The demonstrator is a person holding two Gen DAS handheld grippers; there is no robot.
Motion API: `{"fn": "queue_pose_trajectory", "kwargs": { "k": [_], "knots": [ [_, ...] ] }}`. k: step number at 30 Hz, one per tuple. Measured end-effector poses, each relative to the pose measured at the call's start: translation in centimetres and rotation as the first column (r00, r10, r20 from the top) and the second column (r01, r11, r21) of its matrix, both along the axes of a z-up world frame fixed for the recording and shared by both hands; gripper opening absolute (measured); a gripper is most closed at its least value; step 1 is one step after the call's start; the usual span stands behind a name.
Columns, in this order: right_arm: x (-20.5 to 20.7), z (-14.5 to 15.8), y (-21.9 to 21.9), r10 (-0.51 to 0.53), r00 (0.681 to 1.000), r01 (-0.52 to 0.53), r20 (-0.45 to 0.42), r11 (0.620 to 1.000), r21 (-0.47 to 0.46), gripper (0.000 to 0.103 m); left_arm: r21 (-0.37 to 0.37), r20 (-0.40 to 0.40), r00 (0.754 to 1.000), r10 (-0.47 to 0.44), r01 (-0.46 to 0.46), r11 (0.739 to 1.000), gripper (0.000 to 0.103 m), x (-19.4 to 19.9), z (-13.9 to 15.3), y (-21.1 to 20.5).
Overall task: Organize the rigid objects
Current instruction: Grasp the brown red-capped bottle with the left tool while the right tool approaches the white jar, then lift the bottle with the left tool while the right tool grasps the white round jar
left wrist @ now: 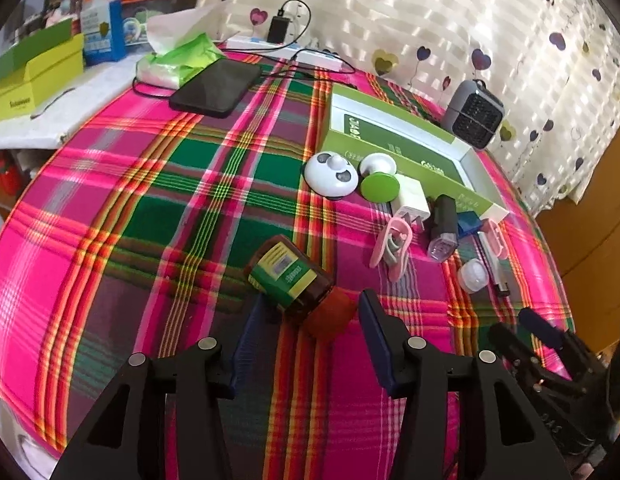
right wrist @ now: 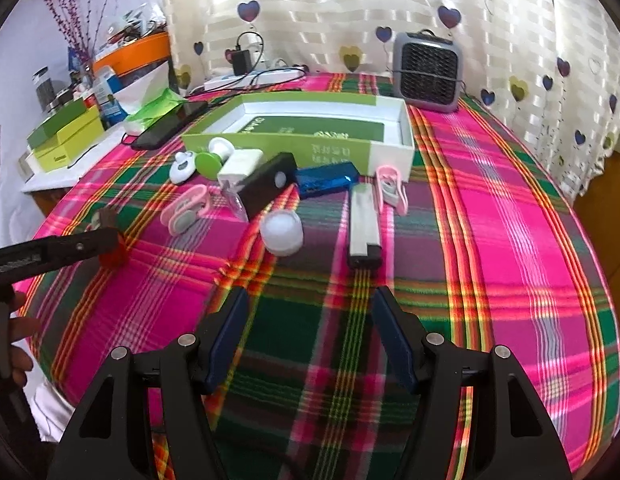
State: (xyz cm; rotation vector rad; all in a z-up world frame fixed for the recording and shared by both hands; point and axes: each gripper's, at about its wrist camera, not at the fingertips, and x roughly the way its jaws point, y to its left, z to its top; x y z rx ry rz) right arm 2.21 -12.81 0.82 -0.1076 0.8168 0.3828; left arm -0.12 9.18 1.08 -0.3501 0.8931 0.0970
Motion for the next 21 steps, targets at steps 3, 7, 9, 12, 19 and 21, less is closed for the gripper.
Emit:
{"fn": "queue_pose_trajectory", "kwargs": {
  "k": [3, 7, 9, 12, 19, 21],
  "knots": [
    [0.6, 0.1, 0.3, 0.009, 1.0, -0.009, 0.005, 1.0, -0.006, 0.064, 0.022, -0.008, 1.0, 0.003, -0.003, 1.0, 0.049, 0.7, -0.2, -0.1],
    [1.1, 0.1, 0.6, 0.019, 1.0, -0.019, 0.003, 1.0, -0.004, 0.064, 0.062, -0.015, 1.0, 0.017, -0.016, 0.998, 0.048, 1.4, -0.3, -0.1],
    [1.3, 0.1, 0.7, 0.021, 1.0, -0.021, 0.001, 1.0, -0.005, 0.064, 0.081, -0.022, 1.0, 0.023, -0.021, 0.997, 0.049, 1.6, -0.4, 0.1],
    [1.7, -0.1, 0.8, 0.022, 1.0, -0.022, -0.009, 1.0, -0.004, 0.064, 0.087, -0.025, 0.999, 0.023, -0.02, 0.996, 0.048, 1.4, -0.4, 0.3],
    [2.4, -0.4, 1.4, 0.049, 0.998, -0.049, -0.034, 0.999, 0.004, 0.064, 0.11, -0.033, 0.998, 0.05, -0.046, 0.993, 0.048, 0.1, -0.3, 2.0],
    [2.5, -0.4, 1.7, 0.054, 0.998, -0.054, -0.036, 0.999, 0.002, 0.064, 0.11, -0.032, 0.997, 0.065, -0.061, 0.992, 0.048, -0.2, -0.3, 2.6]
  ]
}}
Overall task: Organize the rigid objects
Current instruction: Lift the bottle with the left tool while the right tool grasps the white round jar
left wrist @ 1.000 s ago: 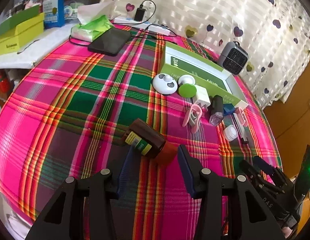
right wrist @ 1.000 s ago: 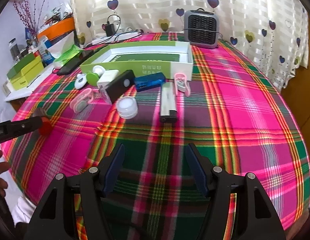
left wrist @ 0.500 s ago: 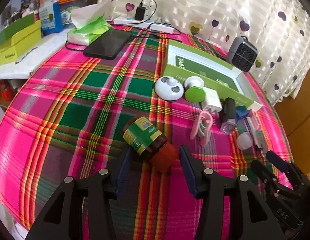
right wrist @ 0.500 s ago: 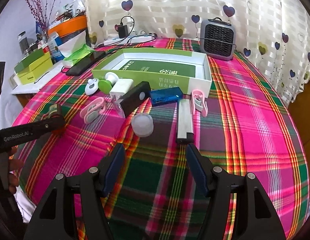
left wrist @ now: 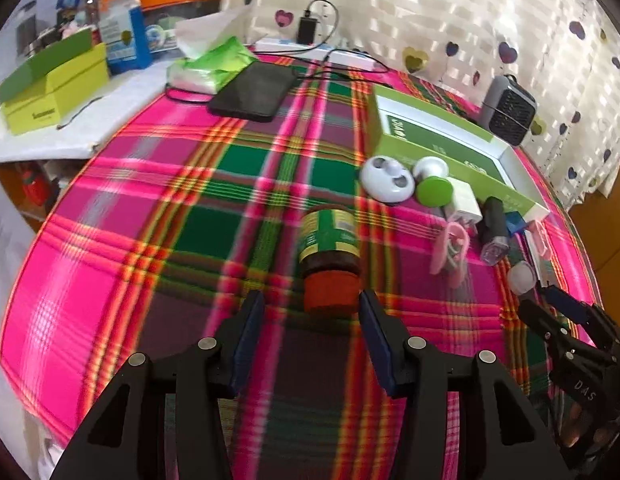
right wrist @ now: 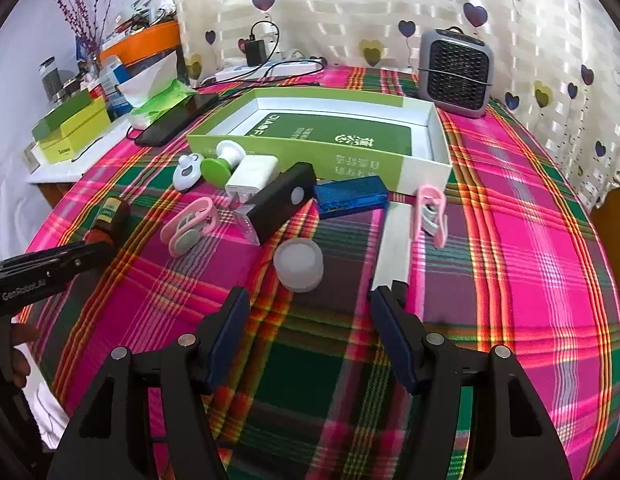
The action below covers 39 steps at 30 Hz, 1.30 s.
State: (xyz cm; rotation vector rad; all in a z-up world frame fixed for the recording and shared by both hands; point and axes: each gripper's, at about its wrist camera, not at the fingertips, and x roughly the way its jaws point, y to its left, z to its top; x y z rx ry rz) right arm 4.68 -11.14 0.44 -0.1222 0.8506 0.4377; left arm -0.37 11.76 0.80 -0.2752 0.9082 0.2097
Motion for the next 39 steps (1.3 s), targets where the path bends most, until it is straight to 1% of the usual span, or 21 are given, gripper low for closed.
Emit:
{"fn": "queue_pose_trajectory", "kwargs": {
  "k": [8, 13, 21, 31, 33, 35, 37, 39],
  "knots": [
    [-0.2, 0.1, 0.7, 0.021, 1.0, -0.021, 0.003, 1.0, 0.009, 0.064, -0.018, 0.017, 1.0, 0.0, 0.0, 1.0, 0.048, -0.1, -0.1, 0.6],
    [0.3, 0.1, 0.8, 0.015, 1.0, -0.015, -0.016, 0.999, 0.03, 0.064, -0.018, 0.02, 1.0, -0.002, 0.002, 1.0, 0.048, 0.2, -0.1, 0.9],
    [1.1, -0.4, 1.0, 0.011, 0.999, -0.01, -0.031, 0.999, 0.046, 0.063, 0.011, 0.012, 1.0, -0.021, 0.021, 1.0, 0.048, 0.9, -0.2, 0.8],
    [1.8, -0.4, 1.1, -0.019, 1.0, 0.019, -0.01, 1.0, 0.003, 0.047, 0.043, 0.001, 1.0, -0.028, 0.028, 0.999, 0.048, 1.9, -0.3, 0.8],
    [1.9, -0.3, 1.1, -0.024, 1.0, 0.024, -0.009, 1.0, 0.004, 0.046, 0.049, -0.001, 1.0, -0.028, 0.028, 0.998, 0.048, 2.1, -0.3, 0.8],
    [1.9, -0.3, 1.0, -0.033, 0.999, 0.033, -0.003, 0.999, -0.005, 0.041, 0.056, -0.004, 1.0, -0.026, 0.026, 0.998, 0.048, 2.3, -0.3, 0.7],
    [1.9, -0.3, 0.9, -0.044, 0.999, 0.044, 0.002, 0.999, -0.011, 0.034, 0.063, -0.003, 1.0, -0.027, 0.027, 0.998, 0.048, 2.4, -0.3, 0.7],
    [2.1, -0.3, 0.8, -0.053, 0.999, 0.053, 0.001, 0.999, -0.009, 0.03, 0.067, 0.0, 1.0, -0.026, 0.026, 0.997, 0.048, 2.5, -0.4, 0.7]
  ]
}}
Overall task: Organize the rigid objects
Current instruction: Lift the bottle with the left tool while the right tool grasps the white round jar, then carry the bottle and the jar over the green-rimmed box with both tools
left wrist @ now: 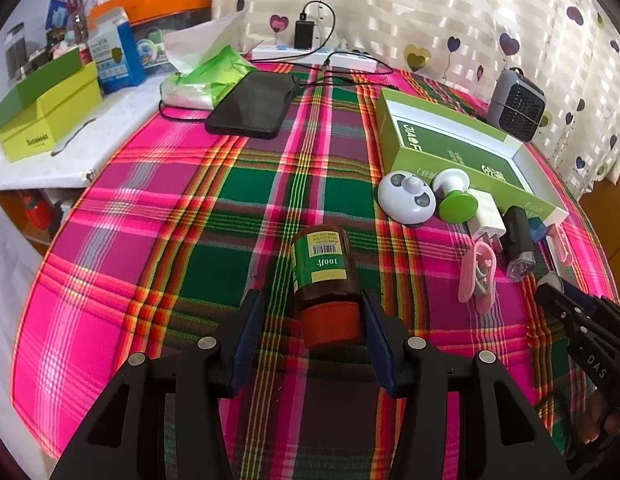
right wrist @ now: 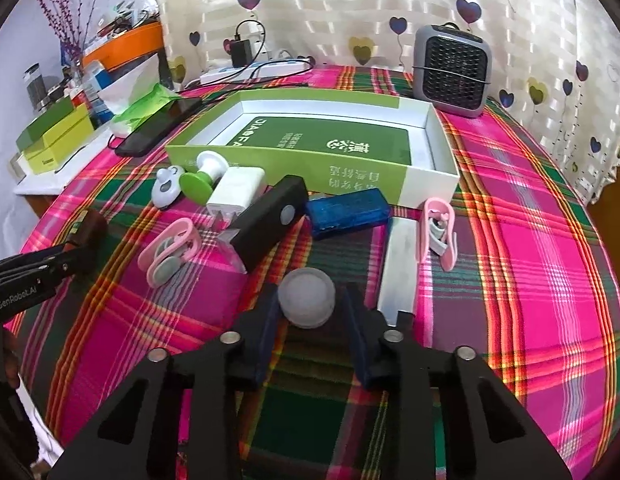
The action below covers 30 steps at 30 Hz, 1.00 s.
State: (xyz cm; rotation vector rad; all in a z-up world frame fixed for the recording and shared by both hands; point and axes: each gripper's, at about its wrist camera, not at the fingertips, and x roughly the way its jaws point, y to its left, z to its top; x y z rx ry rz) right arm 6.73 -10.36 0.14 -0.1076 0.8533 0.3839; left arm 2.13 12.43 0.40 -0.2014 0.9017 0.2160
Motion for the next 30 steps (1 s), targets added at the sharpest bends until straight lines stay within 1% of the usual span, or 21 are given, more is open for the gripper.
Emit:
{"fn": "queue_pose_trajectory", "kwargs": {
  "k": [5, 10, 12, 14, 18, 30],
  "knots": [
    [0.05, -0.02, -0.13, -0.003, 1.0, 0.003, 0.001, 1.0, 0.002, 0.029, -0.023, 0.016, 1.0, 0.014, -0.013, 1.0, 0.048, 0.13, 0.02, 0.34],
    [0.02, -0.01, -0.09, -0.004, 1.0, 0.004, 0.001, 1.0, -0.001, 0.029, -0.027, 0.019, 1.0, 0.006, -0.005, 1.0, 0.048, 0.11, 0.06, 0.44],
    [0.01, 0.0, -0.07, -0.004, 1.0, 0.004, 0.002, 1.0, -0.002, 0.029, -0.028, 0.019, 1.0, 0.008, -0.008, 1.0, 0.044, 0.09, 0.06, 0.45],
    [0.01, 0.0, -0.12, -0.005, 1.0, 0.005, 0.002, 1.0, 0.0, 0.029, -0.031, 0.023, 1.0, 0.006, -0.006, 1.0, 0.037, 0.05, 0.08, 0.48],
    [0.02, 0.01, -0.12, -0.006, 1.0, 0.006, 0.002, 1.0, -0.001, 0.029, -0.03, 0.028, 1.0, 0.004, -0.003, 1.0, 0.032, -0.06, 0.06, 0.56],
    [0.01, 0.02, -0.13, -0.008, 1.0, 0.008, 0.0, 1.0, 0.002, 0.029, -0.026, 0.03, 1.0, -0.011, 0.011, 1.0, 0.031, -0.2, 0.12, 0.44]
  ]
}}
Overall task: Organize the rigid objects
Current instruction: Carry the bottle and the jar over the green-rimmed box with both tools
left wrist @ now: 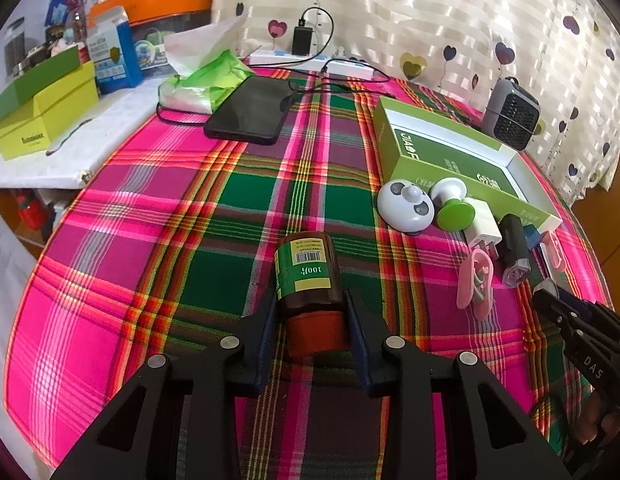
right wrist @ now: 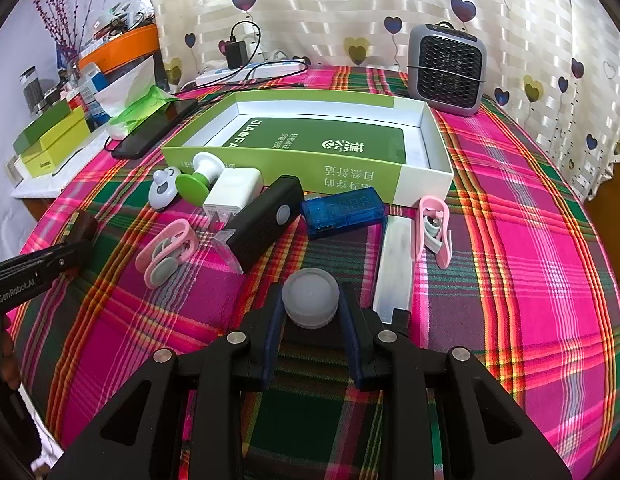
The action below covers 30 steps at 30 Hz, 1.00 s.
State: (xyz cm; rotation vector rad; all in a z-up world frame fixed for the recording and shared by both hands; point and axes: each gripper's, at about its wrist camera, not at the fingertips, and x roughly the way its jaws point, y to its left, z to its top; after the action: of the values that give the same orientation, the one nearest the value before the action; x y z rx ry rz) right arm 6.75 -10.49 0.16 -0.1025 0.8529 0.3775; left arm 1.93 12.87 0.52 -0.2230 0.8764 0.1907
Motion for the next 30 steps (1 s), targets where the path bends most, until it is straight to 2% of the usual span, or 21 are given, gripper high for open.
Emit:
{"fn": "queue_pose_trajectory", "kwargs": {
  "k": [14, 30],
  "knots": [
    [-0.2, 1.8, -0.3, -0.015, 0.999, 0.014, 0.035, 1.0, 0.028, 0.029, 0.0, 0.057, 0.995, -0.077, 0.077, 0.997, 0.031, 0.5, 2.6, -1.6],
    [2.6, 4.9, 0.0, -0.023, 0.996, 0.021, 0.083, 0.999, 0.028, 0.029, -0.031, 0.096, 0.975, -0.199, 0.203, 0.979, 0.031, 5.6, 5.3, -3.3]
  ]
}}
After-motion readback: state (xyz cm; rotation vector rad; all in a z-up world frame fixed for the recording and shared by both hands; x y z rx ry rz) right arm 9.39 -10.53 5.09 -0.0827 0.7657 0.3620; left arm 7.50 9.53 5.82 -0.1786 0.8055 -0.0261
